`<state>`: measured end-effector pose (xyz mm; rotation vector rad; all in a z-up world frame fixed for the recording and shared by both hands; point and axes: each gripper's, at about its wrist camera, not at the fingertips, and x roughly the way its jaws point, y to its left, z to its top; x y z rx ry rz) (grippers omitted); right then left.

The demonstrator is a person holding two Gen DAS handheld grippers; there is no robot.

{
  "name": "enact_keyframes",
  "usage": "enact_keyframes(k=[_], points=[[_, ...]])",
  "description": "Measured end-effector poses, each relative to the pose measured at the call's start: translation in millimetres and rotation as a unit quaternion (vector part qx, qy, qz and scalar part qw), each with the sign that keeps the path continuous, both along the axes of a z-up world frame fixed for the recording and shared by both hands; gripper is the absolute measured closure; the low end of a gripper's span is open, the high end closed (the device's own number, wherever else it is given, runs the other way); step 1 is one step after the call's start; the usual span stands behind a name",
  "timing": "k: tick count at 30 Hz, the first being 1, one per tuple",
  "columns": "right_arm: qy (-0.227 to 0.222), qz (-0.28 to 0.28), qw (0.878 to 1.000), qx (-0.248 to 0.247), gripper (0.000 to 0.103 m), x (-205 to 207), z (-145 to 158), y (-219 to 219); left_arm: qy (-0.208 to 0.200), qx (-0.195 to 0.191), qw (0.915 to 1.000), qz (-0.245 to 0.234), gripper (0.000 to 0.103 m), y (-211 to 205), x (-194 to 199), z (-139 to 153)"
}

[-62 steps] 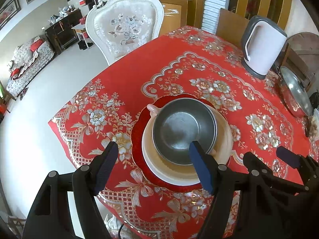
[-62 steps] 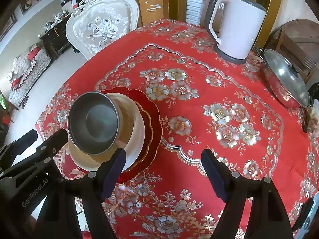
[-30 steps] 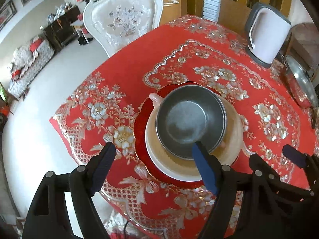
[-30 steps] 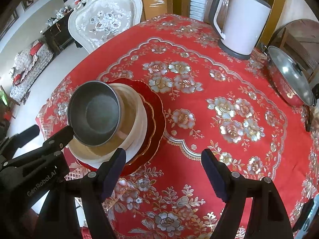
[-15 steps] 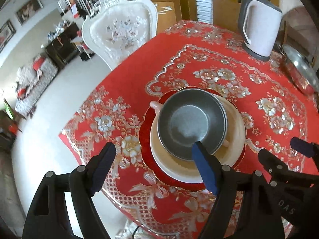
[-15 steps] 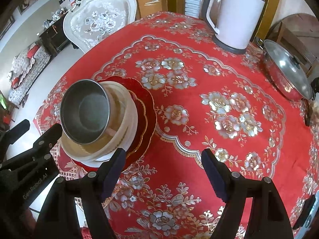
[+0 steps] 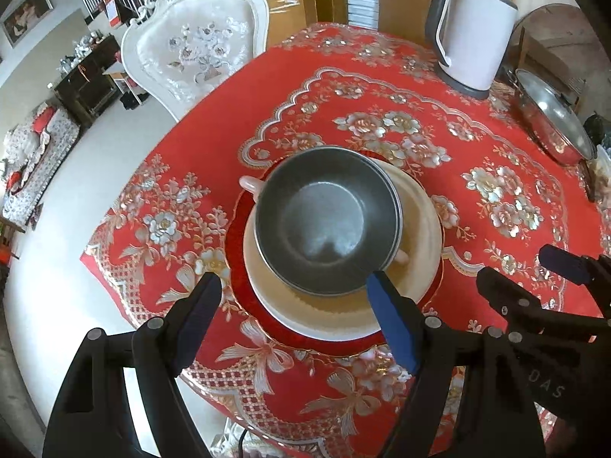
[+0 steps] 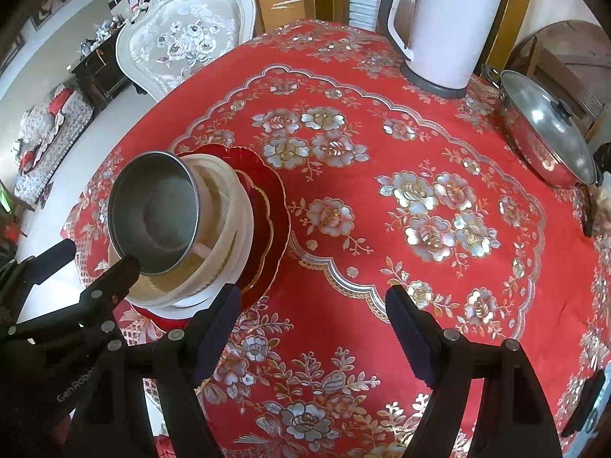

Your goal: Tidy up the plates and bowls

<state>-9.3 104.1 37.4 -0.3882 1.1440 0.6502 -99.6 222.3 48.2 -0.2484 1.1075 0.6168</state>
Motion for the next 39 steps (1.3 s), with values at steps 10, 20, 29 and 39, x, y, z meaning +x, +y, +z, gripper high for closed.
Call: enact_keyframes(k=[10, 20, 29, 39], points=[[0.008, -0.001, 1.000, -0.006, 0.023, 0.8, -5.8, -1.6, -0.010, -0.026, 0.9996, -0.006, 0.024, 2.3, 0.4, -4.1], [0.009, -0.006, 1.000, -0.007, 0.023, 5.2, -7.1, -4.9, -0.013, -0.036, 0.9992, -0.013, 0.024, 1.7, 2.8, -5.7], [0.010, -0.006, 1.000, -0.008, 0.023, 6.2, -8.4, -5.5, -0.017, -0.043, 0.9989, -0.010, 0.024, 4.3, 2.5, -7.4], [0.011, -0.002, 1.000, -0.006, 0.023, 5.8, -8.3, -5.6, -0.021, -0.026, 0.9993, -0.014, 0.024, 0.2, 3.0, -4.8]])
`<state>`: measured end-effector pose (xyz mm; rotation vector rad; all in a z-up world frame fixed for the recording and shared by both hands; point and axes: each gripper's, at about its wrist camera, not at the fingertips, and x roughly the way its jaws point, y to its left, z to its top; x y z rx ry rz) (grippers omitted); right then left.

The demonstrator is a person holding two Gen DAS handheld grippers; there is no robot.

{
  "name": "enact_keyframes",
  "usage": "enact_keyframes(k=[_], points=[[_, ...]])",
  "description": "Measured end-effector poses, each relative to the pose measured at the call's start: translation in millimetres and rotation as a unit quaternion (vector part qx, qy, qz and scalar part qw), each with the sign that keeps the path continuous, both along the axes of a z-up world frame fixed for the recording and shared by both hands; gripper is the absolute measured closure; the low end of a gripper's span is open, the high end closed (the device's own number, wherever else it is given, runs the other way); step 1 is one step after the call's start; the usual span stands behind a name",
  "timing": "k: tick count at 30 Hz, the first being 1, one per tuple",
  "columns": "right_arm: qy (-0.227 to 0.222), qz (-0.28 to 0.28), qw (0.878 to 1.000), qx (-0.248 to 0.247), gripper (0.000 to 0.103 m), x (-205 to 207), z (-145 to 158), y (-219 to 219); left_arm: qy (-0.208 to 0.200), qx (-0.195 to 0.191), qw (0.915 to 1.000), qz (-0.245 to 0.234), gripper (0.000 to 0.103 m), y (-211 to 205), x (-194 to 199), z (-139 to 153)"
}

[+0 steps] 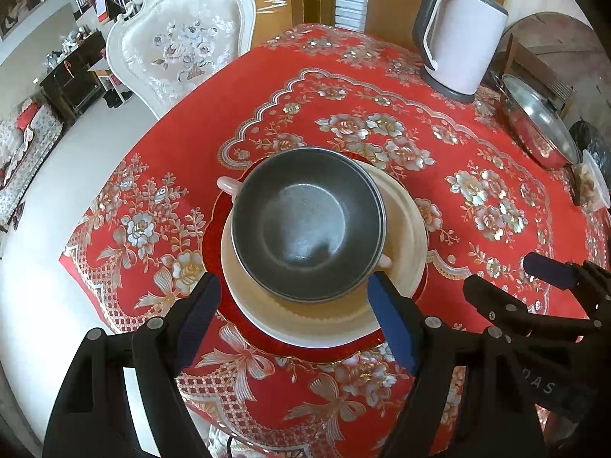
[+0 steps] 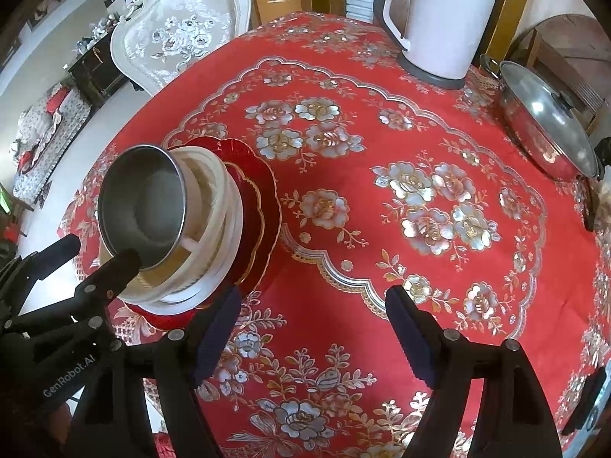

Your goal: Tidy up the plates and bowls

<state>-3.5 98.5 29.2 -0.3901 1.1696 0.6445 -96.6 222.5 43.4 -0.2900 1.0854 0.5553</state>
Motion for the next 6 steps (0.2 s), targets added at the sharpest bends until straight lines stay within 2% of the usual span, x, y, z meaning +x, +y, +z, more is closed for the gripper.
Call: enact_keyframes(k=[6], points=[[0.001, -0.001, 1.000, 0.001, 0.023, -0.4, 0.3, -0.9, 0.009, 0.012, 0.9999, -0.008, 0.024, -6.3, -1.5, -1.8]])
